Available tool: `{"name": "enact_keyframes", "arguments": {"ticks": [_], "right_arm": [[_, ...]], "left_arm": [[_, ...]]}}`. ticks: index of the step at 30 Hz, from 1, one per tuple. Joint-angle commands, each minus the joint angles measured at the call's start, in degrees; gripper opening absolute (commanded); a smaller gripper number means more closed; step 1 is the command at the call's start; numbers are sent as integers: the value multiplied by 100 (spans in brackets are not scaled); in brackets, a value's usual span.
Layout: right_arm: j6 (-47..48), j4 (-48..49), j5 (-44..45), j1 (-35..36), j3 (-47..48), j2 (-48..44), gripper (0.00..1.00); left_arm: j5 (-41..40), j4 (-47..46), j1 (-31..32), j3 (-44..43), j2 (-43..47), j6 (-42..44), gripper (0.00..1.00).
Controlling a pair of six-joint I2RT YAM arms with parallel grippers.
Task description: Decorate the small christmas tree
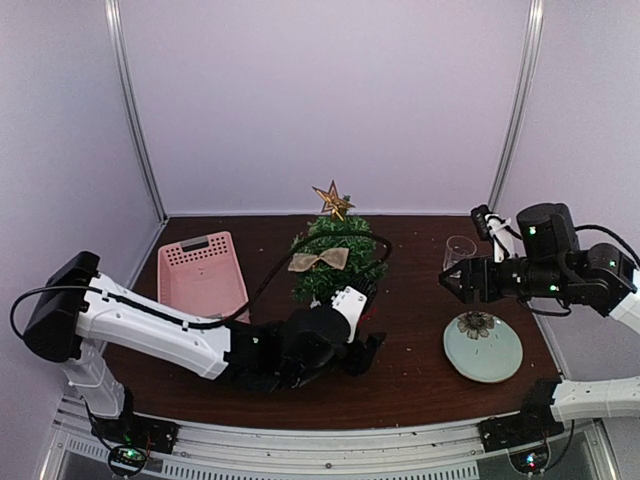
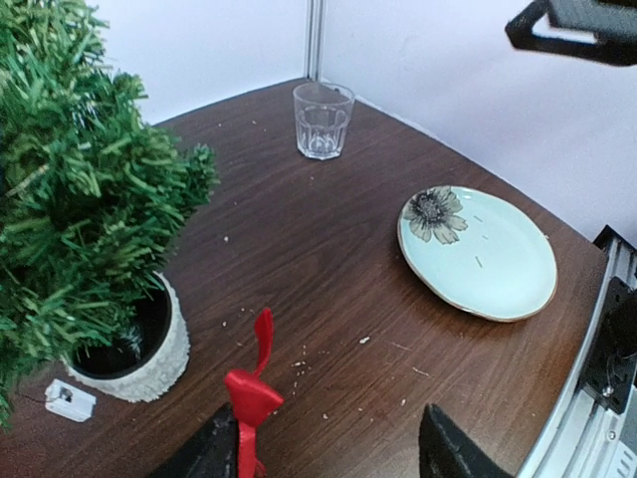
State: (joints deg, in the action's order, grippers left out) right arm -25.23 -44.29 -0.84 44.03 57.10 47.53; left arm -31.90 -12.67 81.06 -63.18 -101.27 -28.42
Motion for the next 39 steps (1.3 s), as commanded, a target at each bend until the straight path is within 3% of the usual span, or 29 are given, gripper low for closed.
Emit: {"name": "enact_keyframes", "arguments": {"ticks": [1, 3, 8, 12, 19, 24, 28, 32, 39], "right_arm": [[-96, 10, 168, -35, -257, 87, 82], [-44, 257, 121, -39, -290, 260, 82], [14, 919, -354, -92, -312, 710, 83], [45, 1559, -995, -105, -506, 822, 80], [142, 1646, -1499, -107, -749, 927, 71], [-22, 2172, -1092, -131, -917, 1163, 67], [-82, 2758, -1345, -565, -909, 1676, 64], [-344, 3340, -1743, -1022, -912, 2121, 61], [-829, 4369, -2653, -1564, -720, 2818, 60]], "left_arm": [[125, -134, -27, 372, 790, 295, 64], [272, 167, -85, 557, 1067, 265, 65], [1982, 61, -256, 932, 1255, 923, 71], [2845, -1109, -260, 1389, 1177, 1442, 65], [2710, -970, -609, 1834, 1796, 818, 58], [2032, -660, -1040, 2713, 2828, -62, 53], [1374, -32, -1242, 2912, 3251, -573, 53], [1245, -113, -1705, 3329, 3523, -1350, 48], [1184, 144, -1991, 3312, 3574, -1470, 44]]}}
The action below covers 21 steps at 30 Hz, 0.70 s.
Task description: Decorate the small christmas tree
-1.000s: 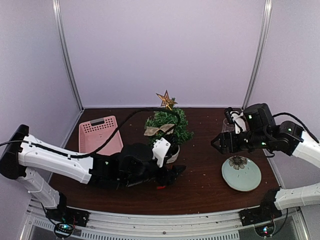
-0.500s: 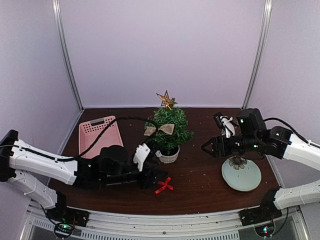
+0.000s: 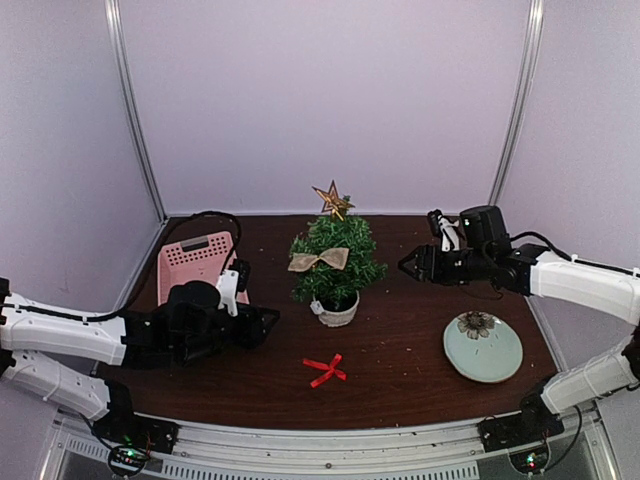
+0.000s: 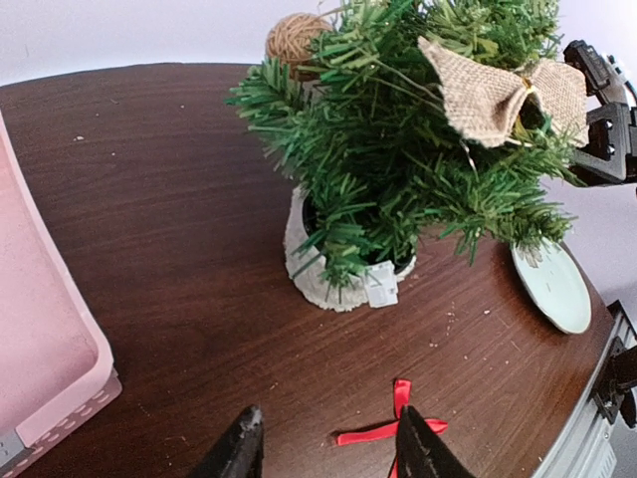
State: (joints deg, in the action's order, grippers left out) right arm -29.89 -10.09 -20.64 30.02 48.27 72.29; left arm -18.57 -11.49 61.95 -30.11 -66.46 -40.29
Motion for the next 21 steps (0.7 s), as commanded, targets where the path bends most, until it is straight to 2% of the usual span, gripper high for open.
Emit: {"name": "enact_keyframes", "arguments": {"ticks": [1, 10, 16, 21], "right_arm": [[-422, 986, -850, -170, 256, 472, 60], [-1134, 1703, -1456, -154, 436, 1277, 45], [-1305, 1804, -1571, -141, 325, 1224, 23], [-1463, 1822, -1601, -99, 156, 1118, 14]], "left_arm": [[-143, 69, -116, 5, 88, -318, 44], [-104, 43, -217, -34, -49, -436, 44], [-112, 88, -275, -48, -85, -426, 43], [-70, 142, -397, -57, -104, -391, 43]]}}
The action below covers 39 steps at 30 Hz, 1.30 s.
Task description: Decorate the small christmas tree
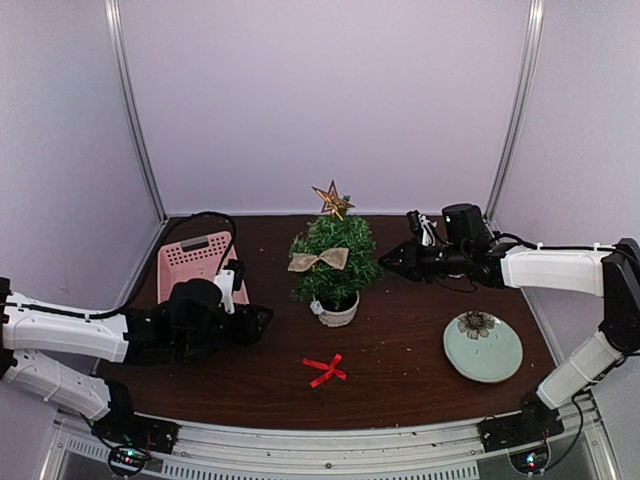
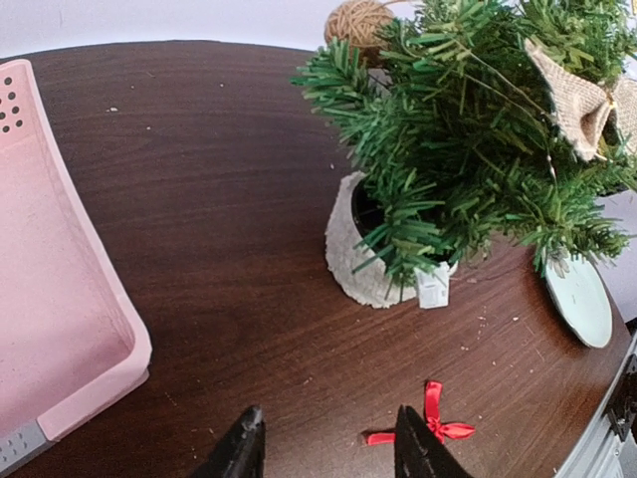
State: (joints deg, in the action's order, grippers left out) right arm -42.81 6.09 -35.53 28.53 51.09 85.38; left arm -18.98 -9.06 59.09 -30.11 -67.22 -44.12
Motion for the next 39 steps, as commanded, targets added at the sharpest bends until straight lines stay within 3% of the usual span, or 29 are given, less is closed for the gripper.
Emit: {"name": "enact_keyframes", "arguments": {"ticks": [1, 27, 39], "right_arm": [[-181, 190, -112, 69, -138, -211, 13], [-597, 260, 103, 622, -532, -590, 14], [-922, 621, 384, 1154, -718, -603, 22]], "left_arm": [[-8, -88, -134, -57, -28, -2, 43], [109, 89, -436, -21, 120, 59, 43], [149, 121, -486, -17, 124, 73, 43]]}}
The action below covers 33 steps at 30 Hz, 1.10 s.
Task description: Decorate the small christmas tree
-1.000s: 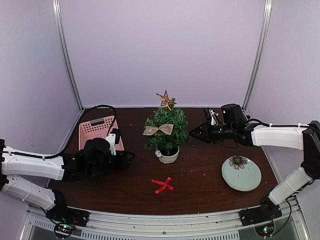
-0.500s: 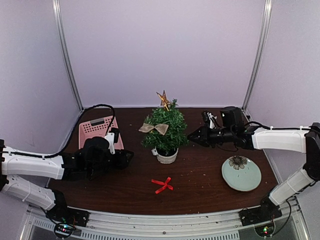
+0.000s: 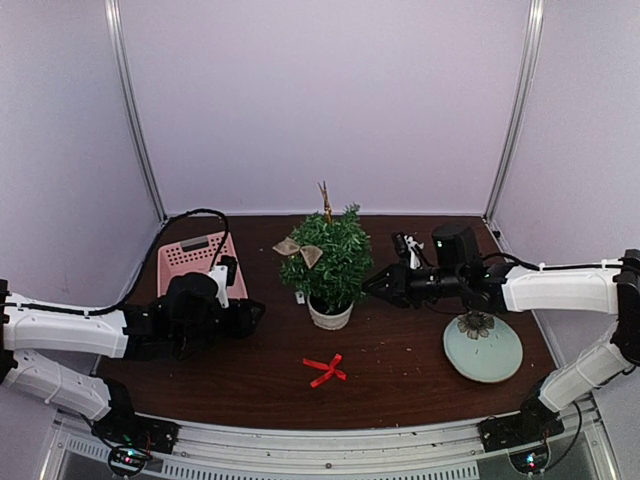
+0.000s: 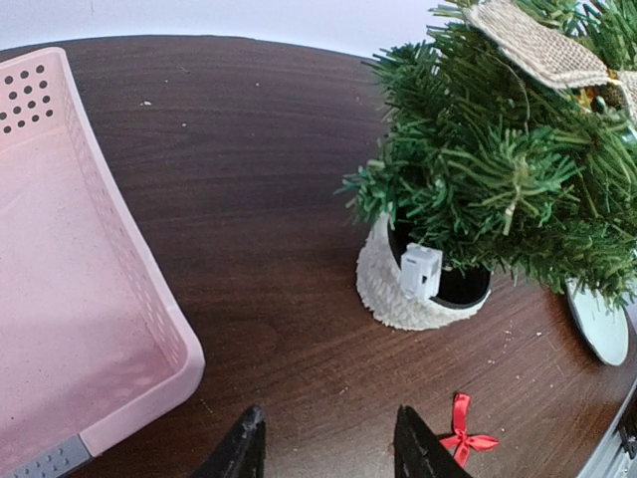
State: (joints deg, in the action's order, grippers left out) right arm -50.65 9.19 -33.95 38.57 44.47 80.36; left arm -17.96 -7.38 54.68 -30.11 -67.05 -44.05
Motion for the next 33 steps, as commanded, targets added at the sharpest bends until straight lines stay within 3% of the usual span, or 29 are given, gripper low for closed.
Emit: {"name": "enact_keyframes", "arguments": {"ticks": [1, 13, 19, 23, 27, 33], "right_arm": [[-158, 335, 250, 185, -60, -93, 23], [-170, 721, 402, 517, 73, 135, 31], [93, 648, 622, 659, -69, -211, 41], [539, -24, 1018, 707, -257, -886, 51], [976, -679, 1232, 767, -402, -1454, 54], [2115, -2000, 1779, 1407, -510, -2025, 46]], "left_arm": [[46, -45, -45, -13, 112, 60, 43], [38, 3, -56, 31, 150, 49, 44], [29, 89, -61, 78, 249, 57, 44], [50, 128, -75, 108, 313, 52, 44], [65, 217, -108, 147, 402, 31, 44], [-10, 415, -154, 229, 628, -15, 44]]}}
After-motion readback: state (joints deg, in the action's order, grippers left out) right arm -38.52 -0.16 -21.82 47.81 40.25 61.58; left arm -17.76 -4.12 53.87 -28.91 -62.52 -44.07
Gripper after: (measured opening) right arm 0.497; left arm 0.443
